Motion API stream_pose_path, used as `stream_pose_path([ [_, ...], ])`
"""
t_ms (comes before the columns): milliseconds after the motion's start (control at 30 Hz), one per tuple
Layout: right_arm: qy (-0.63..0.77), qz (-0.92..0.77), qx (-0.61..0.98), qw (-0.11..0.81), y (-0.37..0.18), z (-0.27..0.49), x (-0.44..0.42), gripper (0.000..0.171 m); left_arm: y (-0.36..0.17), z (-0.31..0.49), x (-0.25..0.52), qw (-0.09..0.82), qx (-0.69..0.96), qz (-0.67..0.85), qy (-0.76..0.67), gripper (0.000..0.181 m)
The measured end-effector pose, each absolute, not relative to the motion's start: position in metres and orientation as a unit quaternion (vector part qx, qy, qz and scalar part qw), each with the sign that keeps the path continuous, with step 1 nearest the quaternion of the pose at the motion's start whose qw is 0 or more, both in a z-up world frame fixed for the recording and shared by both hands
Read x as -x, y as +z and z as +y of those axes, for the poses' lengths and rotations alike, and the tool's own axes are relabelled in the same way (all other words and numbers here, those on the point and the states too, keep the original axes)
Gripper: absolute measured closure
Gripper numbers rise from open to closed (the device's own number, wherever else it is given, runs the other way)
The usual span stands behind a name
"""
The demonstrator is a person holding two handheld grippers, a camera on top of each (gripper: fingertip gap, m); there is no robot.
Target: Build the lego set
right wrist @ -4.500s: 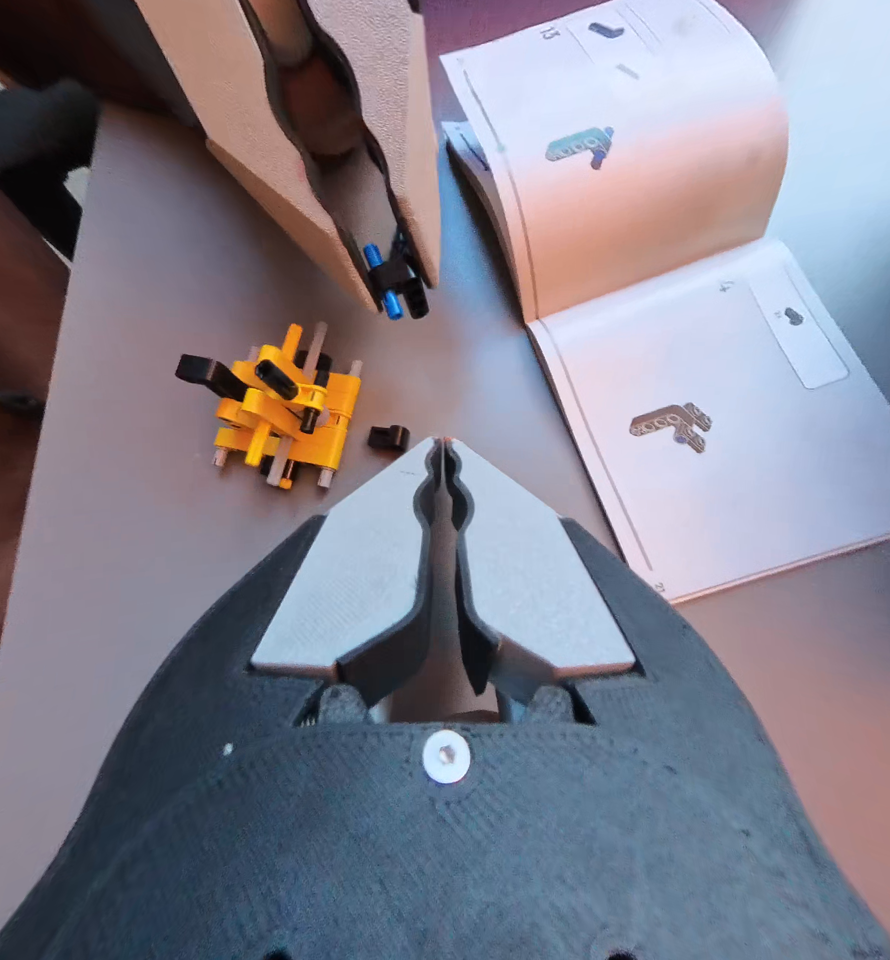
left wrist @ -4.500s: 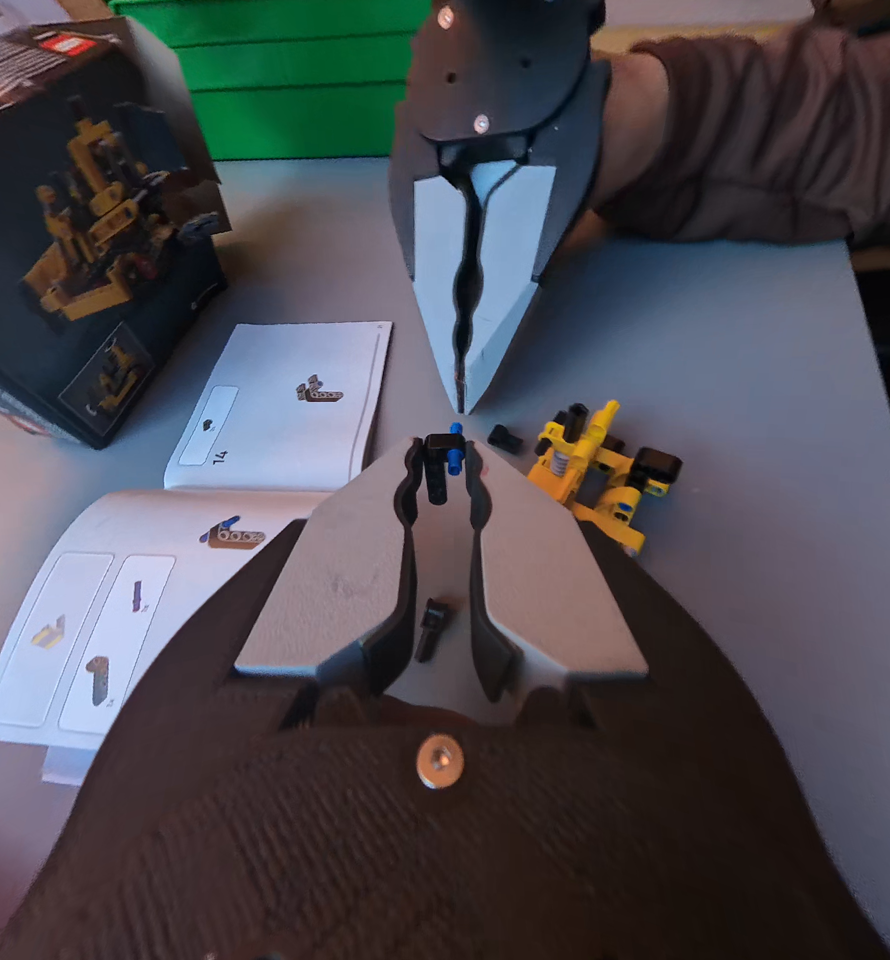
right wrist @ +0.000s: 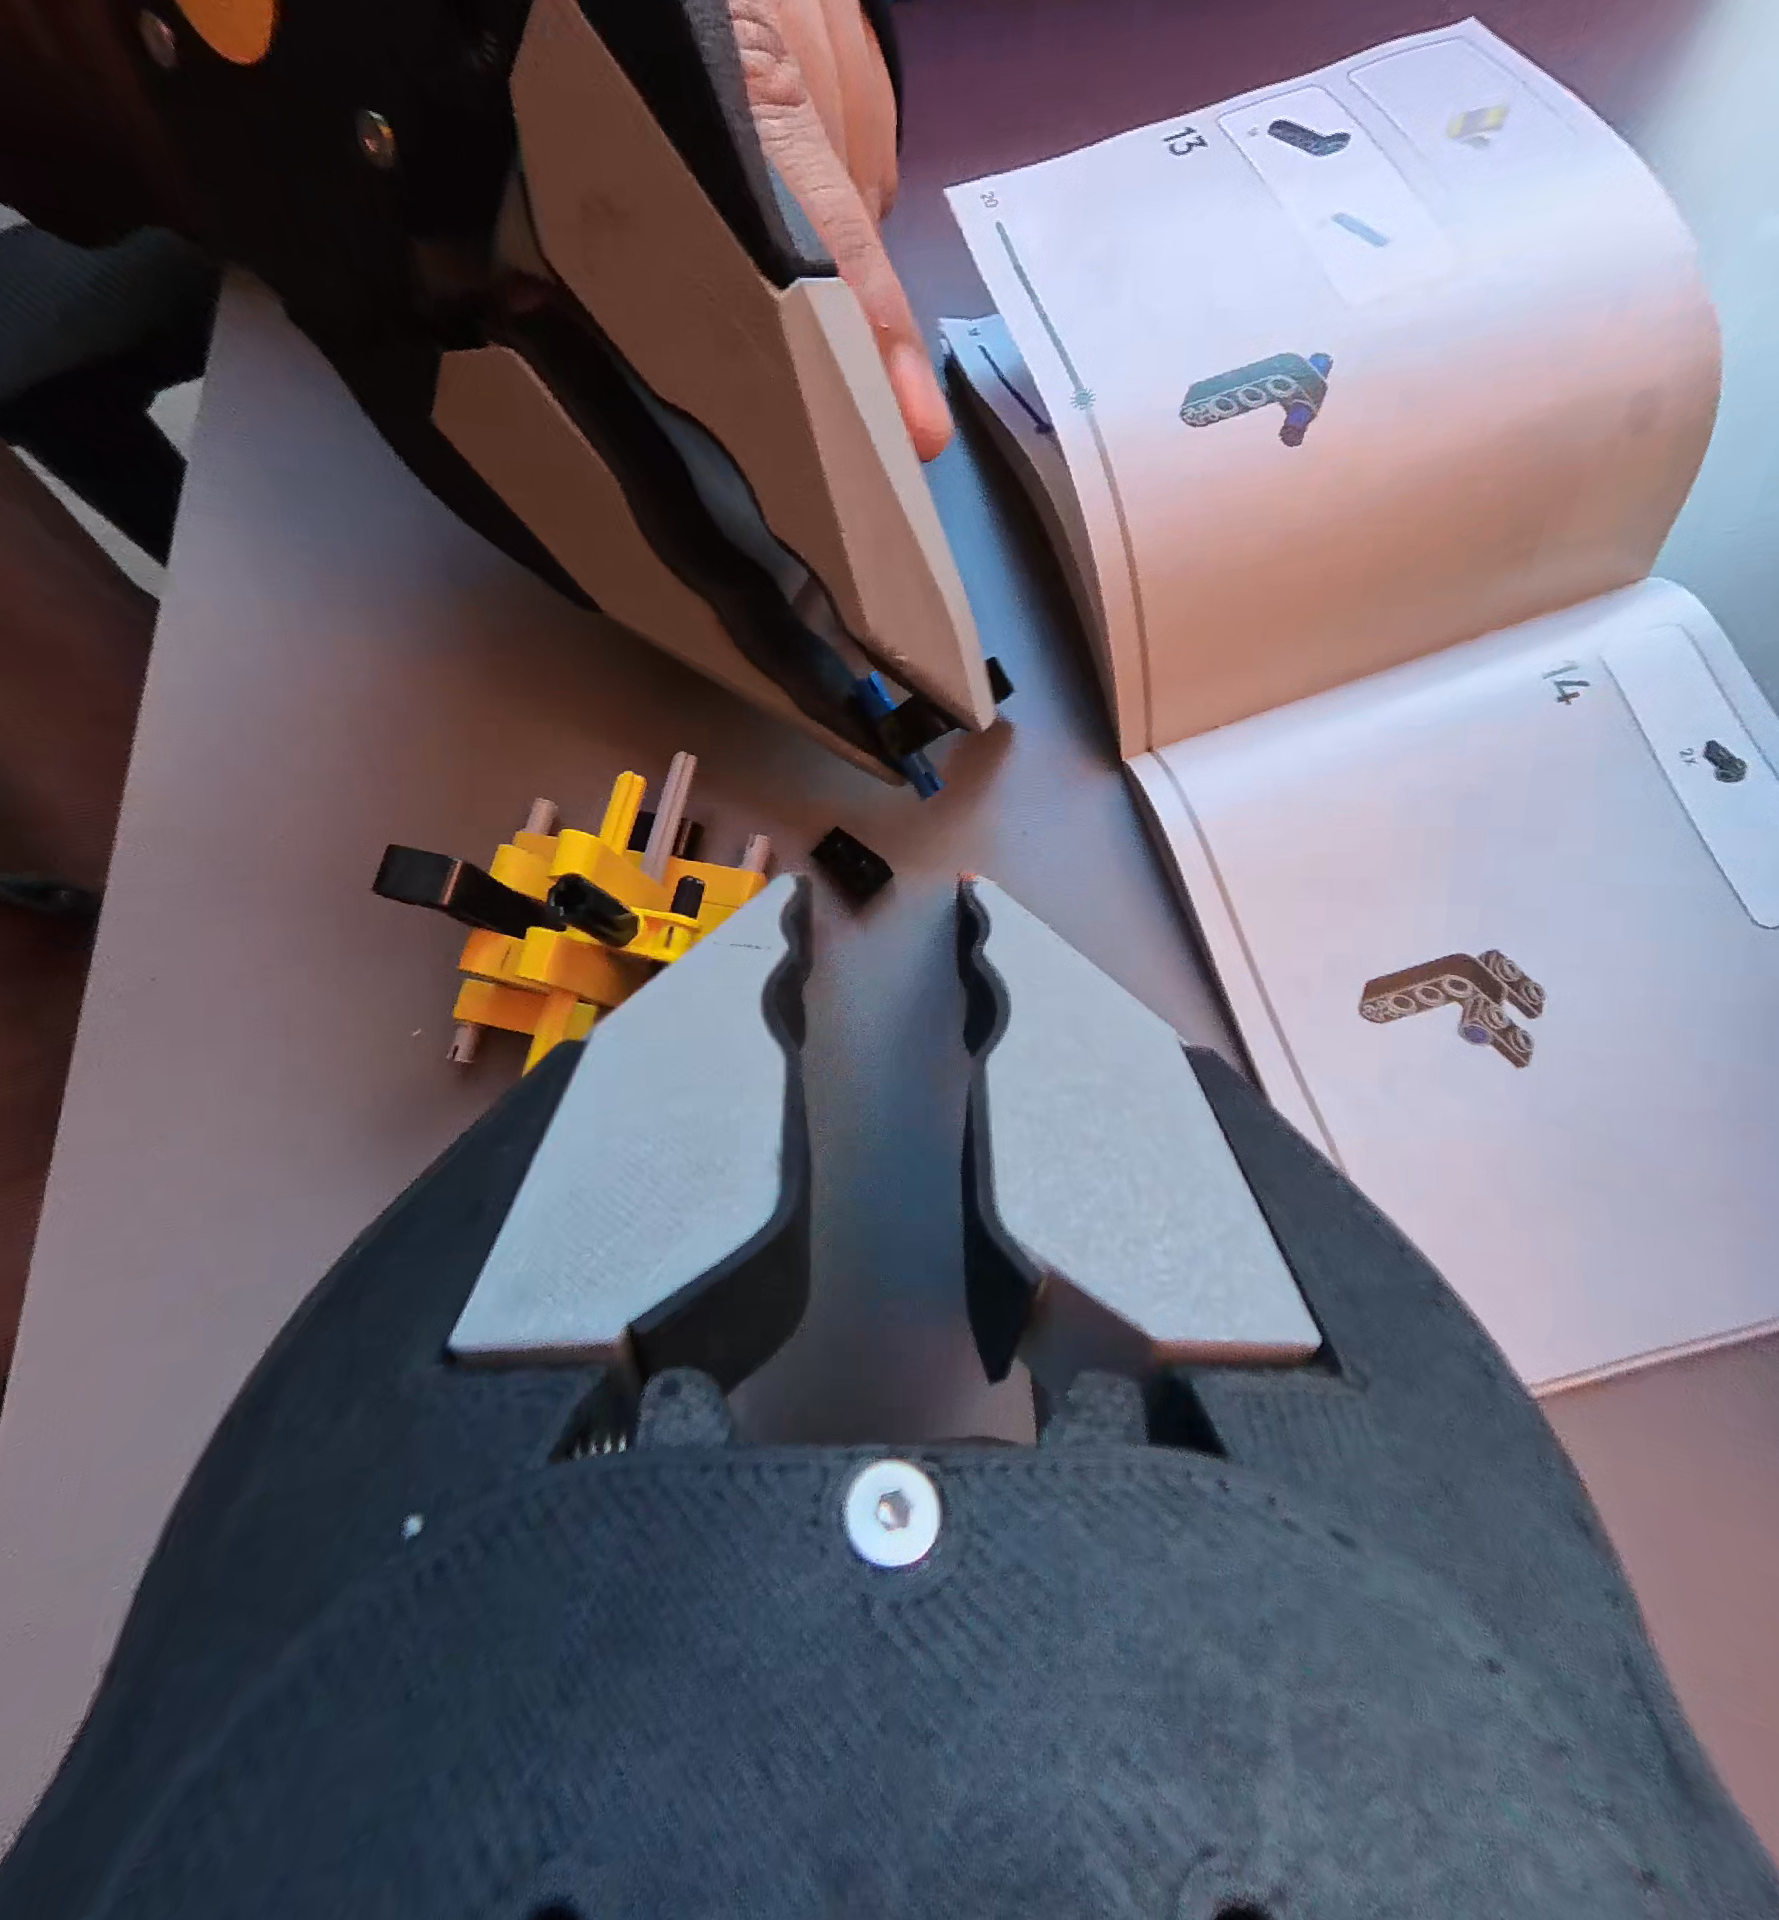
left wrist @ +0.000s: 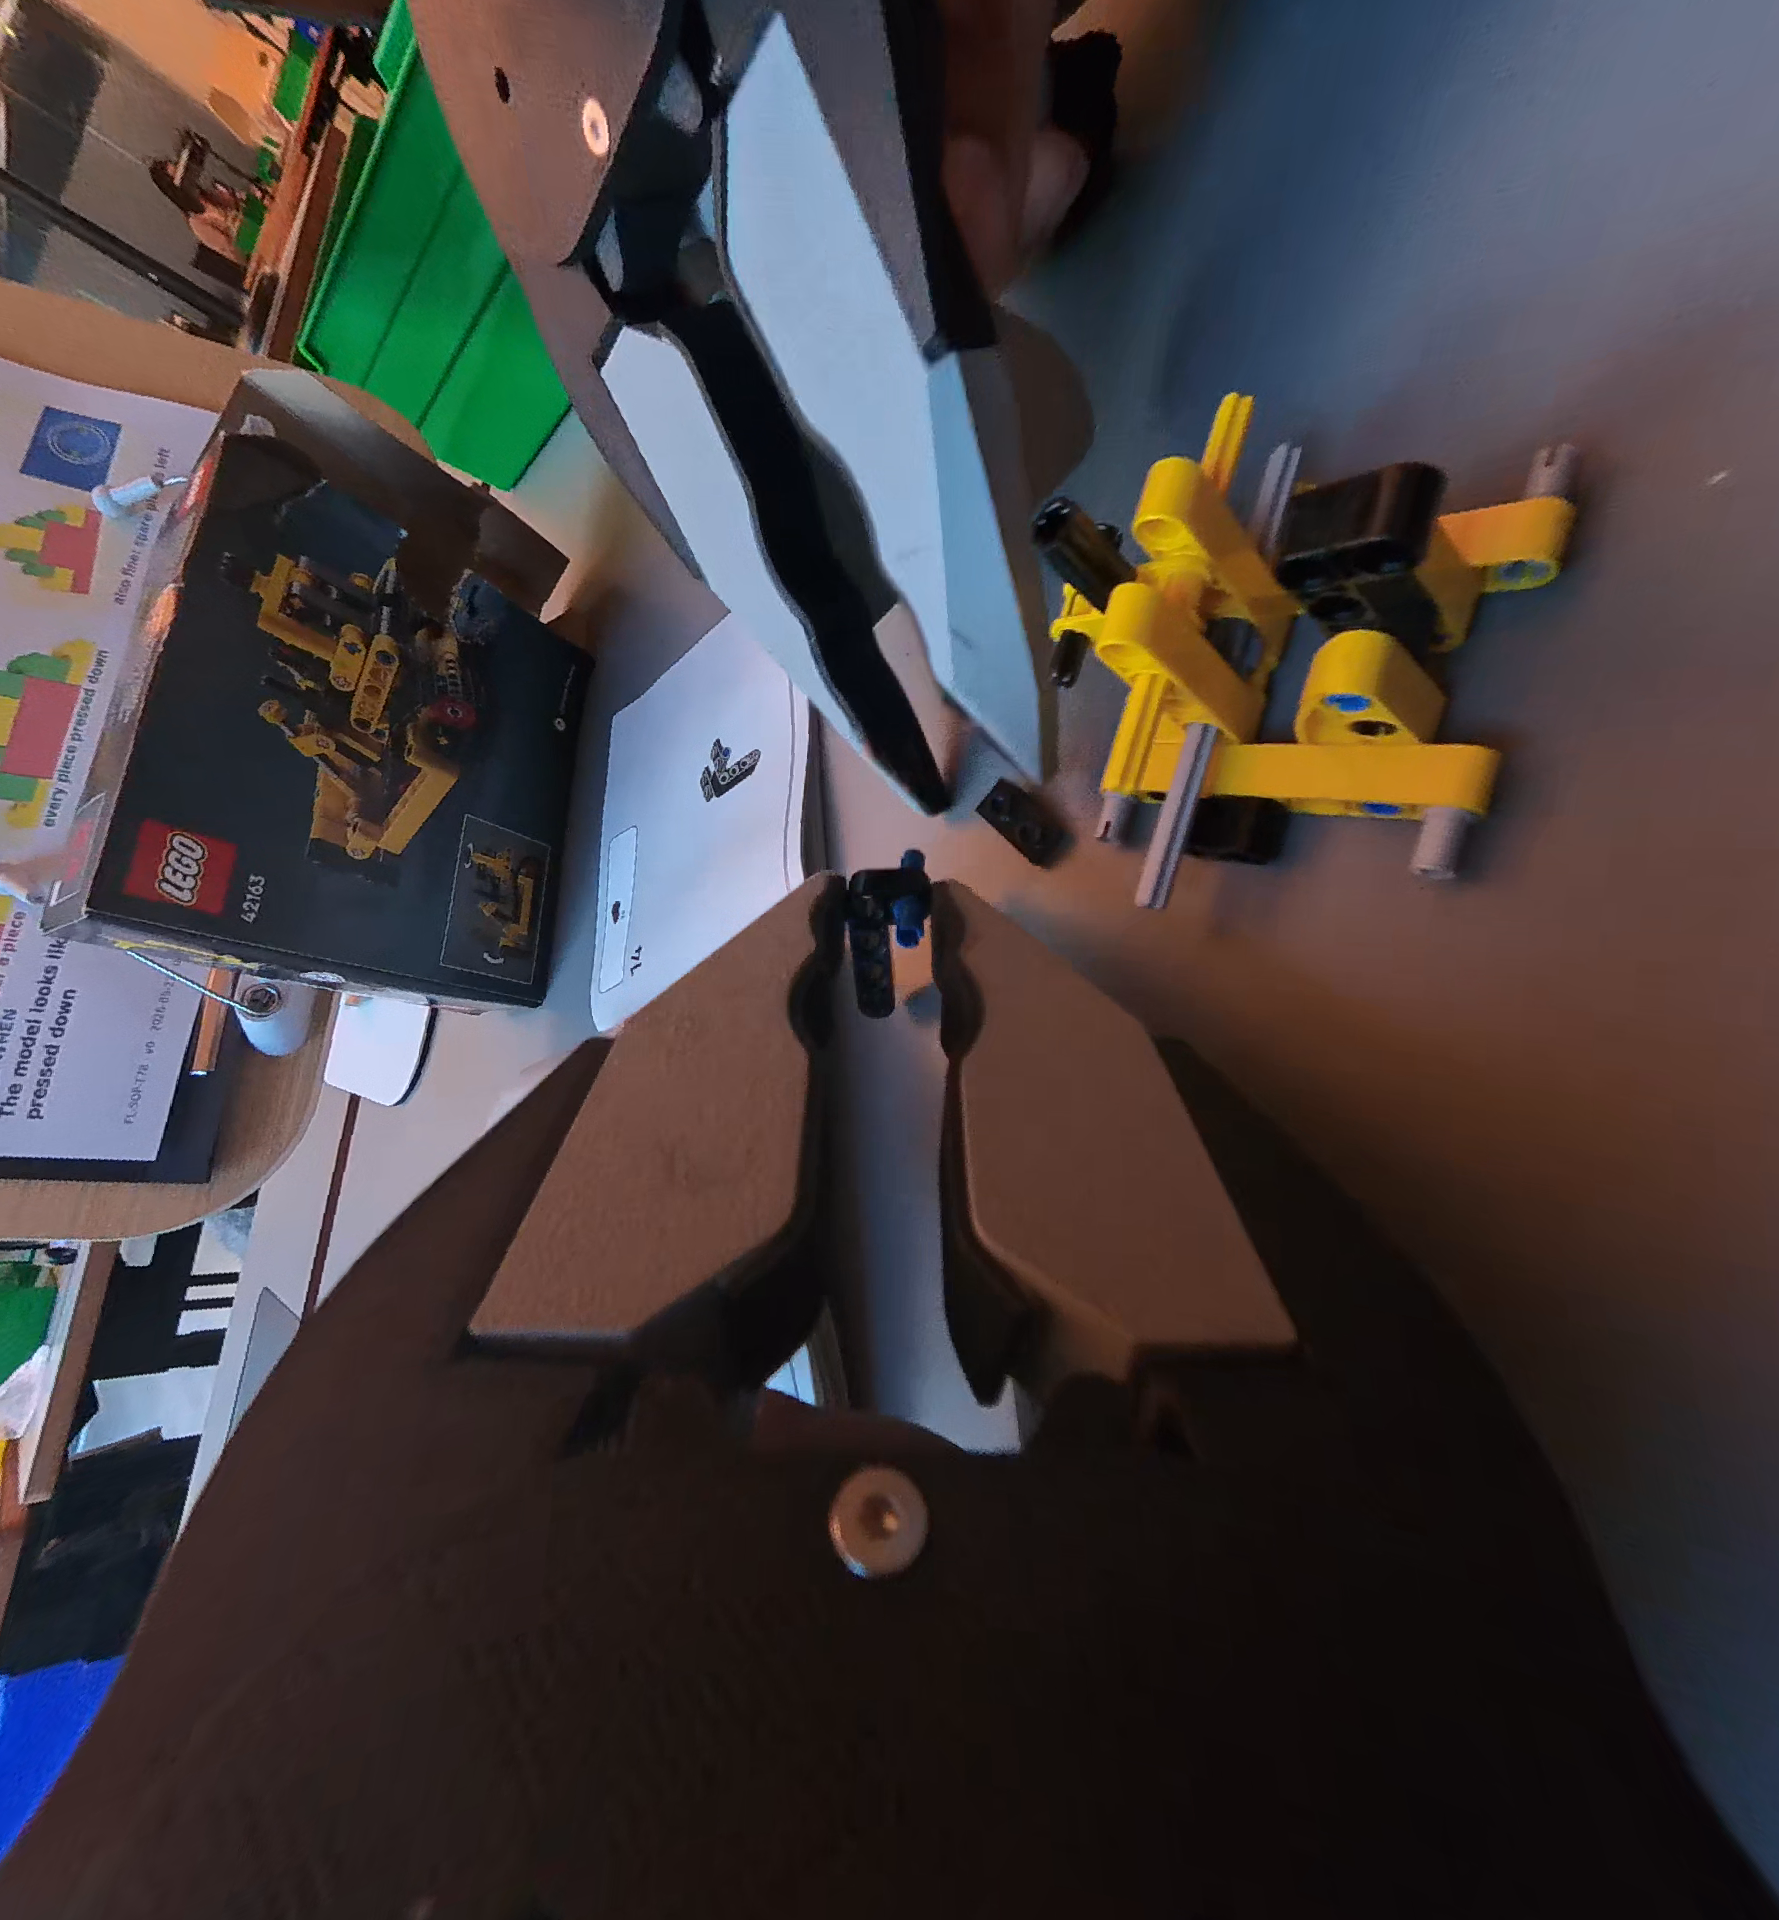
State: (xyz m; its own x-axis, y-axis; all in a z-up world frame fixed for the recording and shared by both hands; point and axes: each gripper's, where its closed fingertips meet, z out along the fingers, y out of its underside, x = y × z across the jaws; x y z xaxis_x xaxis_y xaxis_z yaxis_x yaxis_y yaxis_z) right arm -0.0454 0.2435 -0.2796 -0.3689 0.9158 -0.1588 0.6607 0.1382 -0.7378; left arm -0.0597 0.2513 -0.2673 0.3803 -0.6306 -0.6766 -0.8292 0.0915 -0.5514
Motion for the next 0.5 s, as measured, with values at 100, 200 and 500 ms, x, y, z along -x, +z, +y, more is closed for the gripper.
stream_pose_path([
  [100, 0.398, -0.740, 0.516, 0.163, -0.275, 0.237, 0.044, 0.143, -0.269, 0.253, 0.063, 0.490, 0.676, 0.541, 0.101, 0.168],
  [200, 0.418, -0.747, 0.496, 0.146, -0.272, 0.227, 0.044, 0.143, -0.270, 0.254, 0.066, 0.486, 0.682, 0.537, 0.106, 0.168],
  [500, 0.398, -0.776, 0.476, 0.111, -0.281, 0.219, 0.026, 0.162, -0.270, 0.255, 0.067, 0.484, 0.687, 0.531, 0.105, 0.168],
])
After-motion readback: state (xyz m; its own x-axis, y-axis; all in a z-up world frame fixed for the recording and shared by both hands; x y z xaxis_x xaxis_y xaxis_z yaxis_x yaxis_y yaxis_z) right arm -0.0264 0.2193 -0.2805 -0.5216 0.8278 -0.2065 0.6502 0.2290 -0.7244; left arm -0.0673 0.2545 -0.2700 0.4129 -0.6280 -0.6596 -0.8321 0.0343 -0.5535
